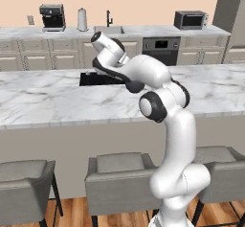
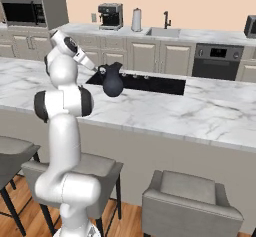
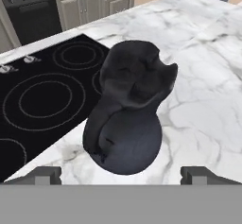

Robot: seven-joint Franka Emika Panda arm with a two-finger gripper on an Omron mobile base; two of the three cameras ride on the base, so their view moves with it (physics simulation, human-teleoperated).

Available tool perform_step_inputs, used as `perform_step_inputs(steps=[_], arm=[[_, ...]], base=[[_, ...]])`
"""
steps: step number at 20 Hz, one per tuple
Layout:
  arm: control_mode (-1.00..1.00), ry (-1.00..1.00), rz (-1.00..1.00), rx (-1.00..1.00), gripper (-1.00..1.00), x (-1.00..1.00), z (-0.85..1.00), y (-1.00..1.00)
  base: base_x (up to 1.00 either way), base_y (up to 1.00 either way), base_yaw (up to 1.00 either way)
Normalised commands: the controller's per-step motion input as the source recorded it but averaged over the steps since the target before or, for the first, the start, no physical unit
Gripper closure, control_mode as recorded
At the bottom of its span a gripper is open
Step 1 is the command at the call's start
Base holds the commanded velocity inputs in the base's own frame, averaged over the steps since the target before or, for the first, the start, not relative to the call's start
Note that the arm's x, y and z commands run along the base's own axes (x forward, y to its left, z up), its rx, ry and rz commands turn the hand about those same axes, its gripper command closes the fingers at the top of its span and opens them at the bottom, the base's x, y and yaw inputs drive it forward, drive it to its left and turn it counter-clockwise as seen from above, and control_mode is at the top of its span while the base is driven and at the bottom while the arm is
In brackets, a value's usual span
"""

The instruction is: Move the salami and steak from the top shelf to the second highest shelf to make space. Then, place the pitcher from the counter on the cleared top shelf.

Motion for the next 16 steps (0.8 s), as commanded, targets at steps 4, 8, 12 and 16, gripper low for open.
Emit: perform_step_inputs(steps=[4,8,12,16], arm=[[-1.0,0.0,0.0,0.0,-1.0,0.24,-0.19,-0.13],[-1.0,0.0,0.0,0.0,-1.0,0.23,-0.1,-0.14],[-1.0,0.0,0.0,0.0,-1.0,0.3,-0.11,-0.14],[-1.0,0.0,0.0,0.0,-1.0,0.33,-0.12,-0.09]], base=[[0.0,0.0,0.0],[0.0,0.0,0.0],[0.0,0.0,0.0],[0.0,0.0,0.0]])
